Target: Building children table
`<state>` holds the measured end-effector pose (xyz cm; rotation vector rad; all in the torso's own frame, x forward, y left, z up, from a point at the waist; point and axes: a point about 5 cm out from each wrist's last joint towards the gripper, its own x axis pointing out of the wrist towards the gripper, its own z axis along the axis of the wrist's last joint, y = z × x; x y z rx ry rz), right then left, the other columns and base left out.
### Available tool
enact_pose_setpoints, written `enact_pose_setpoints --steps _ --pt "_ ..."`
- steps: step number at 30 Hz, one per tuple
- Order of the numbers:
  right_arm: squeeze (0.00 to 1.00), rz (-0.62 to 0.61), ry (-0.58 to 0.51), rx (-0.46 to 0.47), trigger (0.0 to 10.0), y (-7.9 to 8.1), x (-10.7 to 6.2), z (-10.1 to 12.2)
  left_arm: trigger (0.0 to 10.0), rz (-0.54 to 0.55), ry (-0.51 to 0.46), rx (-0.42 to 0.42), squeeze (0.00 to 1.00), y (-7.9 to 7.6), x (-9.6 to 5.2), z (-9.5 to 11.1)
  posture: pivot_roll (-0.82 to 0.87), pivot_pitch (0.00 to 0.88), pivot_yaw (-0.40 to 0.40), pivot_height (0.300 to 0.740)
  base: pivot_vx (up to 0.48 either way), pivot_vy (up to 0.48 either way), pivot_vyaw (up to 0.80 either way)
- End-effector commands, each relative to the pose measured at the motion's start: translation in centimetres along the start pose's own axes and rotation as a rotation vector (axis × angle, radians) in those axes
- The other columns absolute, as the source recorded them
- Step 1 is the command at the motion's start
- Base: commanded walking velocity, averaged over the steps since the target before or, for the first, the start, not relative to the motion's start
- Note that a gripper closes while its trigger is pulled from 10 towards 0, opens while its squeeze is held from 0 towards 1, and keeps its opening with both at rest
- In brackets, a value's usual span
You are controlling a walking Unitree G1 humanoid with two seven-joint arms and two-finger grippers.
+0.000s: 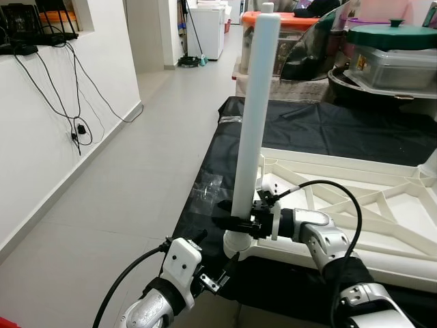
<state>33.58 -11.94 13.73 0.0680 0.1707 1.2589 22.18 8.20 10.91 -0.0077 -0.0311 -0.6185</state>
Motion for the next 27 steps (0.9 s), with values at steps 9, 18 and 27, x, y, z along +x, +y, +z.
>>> enact_pose_setpoints --steps 9,18,27 --pt "0.0 -0.515 -0.113 -0.012 0.0 -1.7 0.7 0.0 10.0 -0.001 0.014 -0.016 0.0 -0.1 -0.2 -0.3 0.03 0.0 -0.035 0.74 0.0 0.0 0.0" --pt "0.0 -1.476 -0.209 0.132 0.0 -1.9 -3.3 -1.6 10.0 -0.012 0.02 -0.014 0.0 -0.1 -0.2 -0.4 0.03 0.0 -0.032 0.74 0.0 0.0 0.0" --pt "0.0 -1.56 -0.267 0.191 2.3 -0.2 -1.6 -1.3 10.0 -0.011 0.02 -0.01 0.0 -0.1 -0.2 -0.5 0.04 0.0 -0.035 0.74 0.0 0.0 0.0"
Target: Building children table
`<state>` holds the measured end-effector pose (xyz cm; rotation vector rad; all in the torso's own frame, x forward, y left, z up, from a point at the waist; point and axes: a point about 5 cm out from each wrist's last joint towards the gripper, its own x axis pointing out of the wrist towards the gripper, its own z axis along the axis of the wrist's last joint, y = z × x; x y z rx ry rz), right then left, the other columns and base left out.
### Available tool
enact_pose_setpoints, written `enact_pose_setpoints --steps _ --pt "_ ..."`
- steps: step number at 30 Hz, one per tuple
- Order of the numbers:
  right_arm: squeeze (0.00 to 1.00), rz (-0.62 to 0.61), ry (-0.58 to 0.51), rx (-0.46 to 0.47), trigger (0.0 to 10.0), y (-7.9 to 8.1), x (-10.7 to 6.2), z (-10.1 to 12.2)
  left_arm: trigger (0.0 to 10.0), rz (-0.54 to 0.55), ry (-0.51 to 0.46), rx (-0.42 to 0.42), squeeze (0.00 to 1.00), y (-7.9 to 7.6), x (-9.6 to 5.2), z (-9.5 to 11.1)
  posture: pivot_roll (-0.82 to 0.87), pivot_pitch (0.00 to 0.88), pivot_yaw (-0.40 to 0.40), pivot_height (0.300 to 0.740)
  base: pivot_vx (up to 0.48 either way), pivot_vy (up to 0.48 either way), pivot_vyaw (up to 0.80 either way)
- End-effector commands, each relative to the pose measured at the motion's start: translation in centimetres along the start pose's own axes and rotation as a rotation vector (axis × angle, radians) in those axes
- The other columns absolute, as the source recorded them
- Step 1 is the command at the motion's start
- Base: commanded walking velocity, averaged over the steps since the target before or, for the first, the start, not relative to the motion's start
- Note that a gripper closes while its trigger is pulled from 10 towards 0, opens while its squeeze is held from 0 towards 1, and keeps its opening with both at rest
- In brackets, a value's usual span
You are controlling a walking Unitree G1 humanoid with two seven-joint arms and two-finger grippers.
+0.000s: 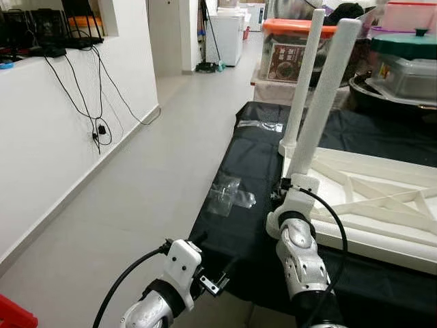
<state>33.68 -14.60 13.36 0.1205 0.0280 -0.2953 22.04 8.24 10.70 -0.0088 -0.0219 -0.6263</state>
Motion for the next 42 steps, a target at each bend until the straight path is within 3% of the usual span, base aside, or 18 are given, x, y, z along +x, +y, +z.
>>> enact_pose_setpoints --steps 1,2,6,7,10,11,13,16,18,21,24,26,27,35,36,37,38,42 --pt "0.0 0.022 0.032 0.089 10.0 1.5 -0.9 -0.8 10.0 -0.004 0.013 -0.007 0.0 -0.1 -0.1 -0.3 0.03 0.0 -0.033 0.74 0.0 0.0 0.0" --pt "1.0 0.093 0.012 0.103 10.0 2.3 -0.9 -0.6 10.0 -0.004 0.013 -0.007 0.0 -0.1 -0.1 -0.3 0.03 0.0 -0.034 0.74 0.0 0.0 0.0" --pt "1.0 0.139 -0.007 0.102 10.0 2.7 -0.8 -0.5 10.0 -0.005 0.013 -0.008 0.0 -0.1 -0.1 -0.3 0.03 0.0 -0.035 0.74 0.0 0.0 0.0" --pt "0.69 0.154 -0.019 0.1 10.0 2.9 -0.8 -0.3 10.0 -0.005 0.014 -0.009 0.0 -0.1 -0.1 -0.3 0.03 0.0 -0.033 0.74 0.0 0.0 0.0" --pt "0.69 0.166 -0.038 0.092 10.0 2.9 -0.6 -0.2 10.0 -0.005 0.014 -0.009 0.0 0.0 -0.1 -0.3 0.03 0.0 -0.031 0.74 0.0 0.0 0.0" --pt "0.0 0.299 -0.042 0.131 10.0 2.8 -0.1 0.0 10.0 -0.004 0.014 -0.009 0.0 0.0 -0.1 -0.3 0.04 0.0 -0.025 0.74 0.0 0.0 0.0" --pt "0.0 0.299 -0.042 0.131 10.0 2.8 -0.1 0.0 10.0 -0.004 0.014 -0.009 0.0 0.0 -0.1 -0.3 0.04 0.0 -0.025 0.74 0.0 0.0 0.0" --pt "0.0 0.59 -0.024 0.142 10.0 2.7 0.4 0.5 10.0 -0.004 0.014 -0.008 0.0 0.1 0.0 -0.2 0.04 0.0 -0.024 0.74 0.0 0.0 0.0" --pt "0.0 0.654 -0.012 0.144 10.0 2.6 0.6 0.7 10.0 -0.004 0.014 -0.007 0.0 0.1 0.0 -0.2 0.04 0.0 -0.025 0.74 0.0 0.0 0.0" --pt "0.0 0.952 0.04 0.142 10.0 2.6 0.3 1.6 10.0 -0.004 0.013 -0.006 0.0 0.1 0.1 -0.2 0.04 0.0 -0.028 0.74 0.0 0.0 0.0" --pt "0.0 1.004 0.044 0.134 10.0 2.6 0.2 1.7 10.0 -0.004 0.013 -0.006 0.0 0.1 0.1 -0.2 0.04 0.0 -0.028 0.74 0.0 0.0 0.0" --pt "0.0 1.157 0.085 0.112 10.0 2.5 0.0 1.9 10.0 -0.002 0.012 -0.006 0.0 0.1 0.1 -0.2 0.05 0.0 -0.03 0.74 0.0 0.0 0.0" --pt "0.0 1.352 0.132 0.086 10.0 2.6 -0.7 2.0 10.0 -0.002 0.011 -0.006 0.0 0.1 0.1 -0.2 0.05 0.0 -0.031 0.74 0.0 0.0 0.0" --pt "0.0 1.554 0.199 -0.001 10.0 2.9 -1.5 1.1 10.0 -0.001 0.01 -0.007 0.0 0.1 0.1 -0.2 0.06 0.0 -0.035 0.74 0.0 0.0 0.0" --pt "0.0 1.565 0.205 -0.031 4.5 3.2 -1.5 0.8 10.0 0.0 0.01 -0.007 0.0 0.0 0.1 -0.2 0.06 0.0 -0.036 0.74 0.0 0.0 0.0" --pt "0.0 1.565 0.205 -0.031 4.5 3.2 -1.5 0.8 10.0 0.0 0.01 -0.007 0.0 0.0 0.1 -0.2 0.06 0.0 -0.036 0.74 0.0 0.0 0.0" --pt "0.0 1.566 0.214 -0.042 0.0 3.4 -1.6 0.5 10.0 0.001 0.01 -0.007 0.0 0.0 0.1 -0.1 0.06 0.0 -0.037 0.74 0.0 0.0 0.0" --pt "0.0 1.558 0.207 -0.052 0.0 3.8 -1.8 0.1 10.0 0.003 0.01 -0.01 0.0 0.0 0.0 -0.1 0.04 0.0 -0.035 0.74 0.0 0.0 0.0"
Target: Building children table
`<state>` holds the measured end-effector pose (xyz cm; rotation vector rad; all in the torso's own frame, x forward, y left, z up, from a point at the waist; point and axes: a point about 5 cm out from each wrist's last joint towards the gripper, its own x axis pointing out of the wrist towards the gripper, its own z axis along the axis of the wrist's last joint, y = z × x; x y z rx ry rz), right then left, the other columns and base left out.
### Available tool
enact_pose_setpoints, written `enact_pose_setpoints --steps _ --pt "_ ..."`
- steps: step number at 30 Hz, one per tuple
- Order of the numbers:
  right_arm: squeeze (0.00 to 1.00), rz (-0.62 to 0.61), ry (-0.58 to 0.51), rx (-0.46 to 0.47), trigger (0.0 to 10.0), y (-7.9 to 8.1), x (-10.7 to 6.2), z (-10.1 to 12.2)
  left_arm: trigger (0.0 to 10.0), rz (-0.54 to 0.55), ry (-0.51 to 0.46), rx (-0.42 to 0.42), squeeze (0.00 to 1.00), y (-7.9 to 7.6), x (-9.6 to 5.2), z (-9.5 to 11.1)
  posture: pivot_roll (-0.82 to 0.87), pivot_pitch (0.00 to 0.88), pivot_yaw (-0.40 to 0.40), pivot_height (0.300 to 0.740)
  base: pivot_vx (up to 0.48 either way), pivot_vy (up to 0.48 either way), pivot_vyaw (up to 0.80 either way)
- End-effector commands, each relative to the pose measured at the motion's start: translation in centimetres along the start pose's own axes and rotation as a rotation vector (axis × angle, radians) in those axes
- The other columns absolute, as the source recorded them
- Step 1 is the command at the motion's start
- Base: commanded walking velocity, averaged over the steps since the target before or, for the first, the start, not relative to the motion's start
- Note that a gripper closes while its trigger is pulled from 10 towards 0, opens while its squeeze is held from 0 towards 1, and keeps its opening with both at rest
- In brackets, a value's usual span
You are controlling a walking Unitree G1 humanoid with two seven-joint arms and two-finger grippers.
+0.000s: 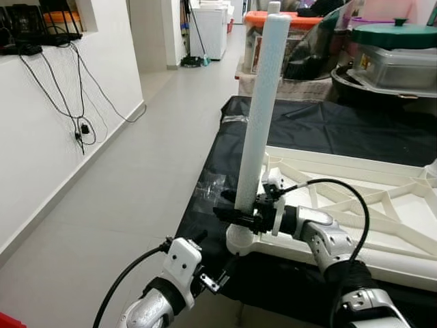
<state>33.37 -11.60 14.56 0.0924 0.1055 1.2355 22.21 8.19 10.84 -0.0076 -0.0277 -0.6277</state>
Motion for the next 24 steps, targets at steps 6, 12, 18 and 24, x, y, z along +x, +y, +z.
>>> enact_pose_setpoints --steps 6,12,18,24 --pt "0.0 -0.05 -0.009 0.006 0.0 0.4 1.3 -0.6 10.0 0.002 0.018 -0.017 0.0 -0.1 -0.2 -0.3 0.04 0.0 -0.028 0.74 0.0 0.0 0.0" --pt "0.0 -0.569 -0.134 0.052 0.0 -2.1 1.3 -0.1 10.0 -0.001 0.02 -0.017 0.0 0.0 -0.2 -0.3 0.04 0.0 -0.029 0.74 0.0 0.0 0.0" --pt "0.0 -1.132 -0.145 0.065 0.0 -2.9 -1.1 -1.2 10.0 -0.003 0.021 -0.017 0.0 0.0 -0.2 -0.3 0.03 0.0 -0.024 0.74 0.0 0.0 0.0" --pt "0.0 -1.55 -0.181 0.149 0.0 -1.8 -3.4 -2.1 10.0 -0.004 0.023 -0.015 0.0 0.0 -0.2 -0.4 0.04 0.0 -0.027 0.74 0.0 0.0 0.0"
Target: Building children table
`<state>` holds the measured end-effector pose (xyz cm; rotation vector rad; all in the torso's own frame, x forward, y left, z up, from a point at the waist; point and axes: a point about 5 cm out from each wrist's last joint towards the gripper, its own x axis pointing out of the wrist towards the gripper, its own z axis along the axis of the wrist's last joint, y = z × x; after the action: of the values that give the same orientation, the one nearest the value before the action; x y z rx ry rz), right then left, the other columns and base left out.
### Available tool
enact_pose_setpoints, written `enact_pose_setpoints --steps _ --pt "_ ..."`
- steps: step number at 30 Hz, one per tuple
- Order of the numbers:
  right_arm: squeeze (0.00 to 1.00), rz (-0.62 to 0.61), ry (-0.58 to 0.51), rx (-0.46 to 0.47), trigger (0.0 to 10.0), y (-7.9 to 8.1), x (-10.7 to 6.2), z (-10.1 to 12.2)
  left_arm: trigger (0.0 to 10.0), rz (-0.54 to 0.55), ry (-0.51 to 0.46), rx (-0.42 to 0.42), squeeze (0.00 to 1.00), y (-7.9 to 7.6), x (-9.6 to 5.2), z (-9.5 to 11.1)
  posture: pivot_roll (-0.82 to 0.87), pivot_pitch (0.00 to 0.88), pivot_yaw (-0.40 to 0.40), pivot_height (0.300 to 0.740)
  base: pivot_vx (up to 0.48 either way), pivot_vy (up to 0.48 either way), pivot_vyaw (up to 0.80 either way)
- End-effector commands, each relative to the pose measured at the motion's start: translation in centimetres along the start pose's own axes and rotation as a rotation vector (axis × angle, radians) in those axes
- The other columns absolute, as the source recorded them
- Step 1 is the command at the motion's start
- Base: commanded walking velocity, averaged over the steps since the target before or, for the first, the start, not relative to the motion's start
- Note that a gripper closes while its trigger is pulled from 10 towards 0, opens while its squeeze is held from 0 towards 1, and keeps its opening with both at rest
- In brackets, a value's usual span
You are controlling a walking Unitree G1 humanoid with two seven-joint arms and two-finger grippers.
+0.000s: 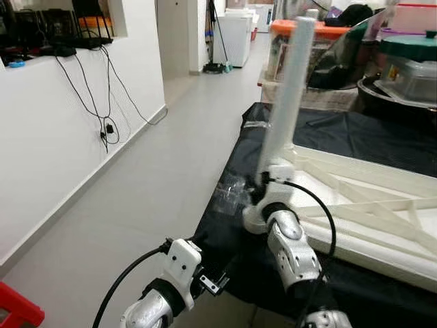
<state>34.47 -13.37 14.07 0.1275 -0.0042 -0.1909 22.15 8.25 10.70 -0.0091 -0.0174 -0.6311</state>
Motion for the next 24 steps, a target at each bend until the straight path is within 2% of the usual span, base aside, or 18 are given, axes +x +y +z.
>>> enact_pose_setpoints --steps 1,5,6,9,10,17,18,20,21,22,23,24 --pt "0.0 -0.195 0.083 0.079 0.0 -2.1 -0.8 -1.5 10.0 0.0 0.013 -0.011 0.0 0.0 -0.1 -0.3 0.04 0.0 -0.029 0.74 0.0 0.0 0.0" --pt "0.0 -0.258 0.094 0.105 0.0 -0.9 -1.4 -1.7 10.0 0.0 0.013 -0.013 0.0 -0.1 -0.1 -0.3 0.03 0.0 -0.032 0.74 0.0 0.0 0.0" --pt "0.0 -0.243 0.091 0.106 2.3 -0.5 -1.4 -1.6 10.0 0.0 0.013 -0.013 0.0 -0.1 -0.1 -0.3 0.04 0.0 -0.032 0.74 0.0 0.0 0.0" --pt "0.0 -0.212 0.09 0.087 2.3 0.2 -1.4 -1.5 10.0 0.001 0.012 -0.014 0.0 -0.1 -0.1 -0.3 0.04 0.0 -0.032 0.74 0.0 0.0 0.0" --pt "1.0 -0.138 0.065 0.098 10.0 0.9 -1.3 -1.3 10.0 0.0 0.013 -0.016 0.0 -0.1 -0.1 -0.3 0.03 0.0 -0.033 0.74 0.0 0.0 0.0" --pt "0.97 0.024 -0.001 0.121 10.0 2.0 -1.1 -0.6 10.0 -0.002 0.015 -0.018 0.0 -0.1 -0.2 -0.4 0.03 0.0 -0.031 0.74 0.0 0.0 0.0" --pt "0.0 0.104 -0.019 0.136 10.0 2.2 -0.9 -0.4 10.0 -0.003 0.015 -0.019 0.0 -0.1 -0.2 -0.4 0.03 0.0 -0.031 0.74 0.0 0.0 0.0" --pt "0.0 0.331 -0.063 0.131 10.0 2.9 -0.8 0.1 10.0 -0.004 0.015 -0.02 0.0 -0.1 -0.1 -0.4 0.03 0.0 -0.029 0.74 0.0 0.0 0.0" --pt "0.0 0.331 -0.063 0.131 10.0 2.9 -0.8 0.1 10.0 -0.004 0.015 -0.02 0.0 -0.1 -0.1 -0.4 0.03 0.0 -0.029 0.74 0.0 0.0 0.0" --pt "0.0 0.439 -0.044 0.135 10.0 3.1 -0.9 -0.1 10.0 -0.004 0.014 -0.02 0.0 -0.1 -0.1 -0.3 0.03 0.0 -0.032 0.74 0.0 0.0 0.0" --pt "0.0 0.439 -0.044 0.135 10.0 3.1 -0.9 -0.1 10.0 -0.004 0.014 -0.02 0.0 -0.1 -0.1 -0.3 0.03 0.0 -0.032 0.74 0.0 0.0 0.0" --pt "0.0 0.582 -0.005 0.134 10.0 3.0 -0.9 -0.1 10.0 -0.003 0.014 -0.02 0.0 -0.1 -0.1 -0.3 0.03 0.0 -0.034 0.74 0.0 0.0 0.0"
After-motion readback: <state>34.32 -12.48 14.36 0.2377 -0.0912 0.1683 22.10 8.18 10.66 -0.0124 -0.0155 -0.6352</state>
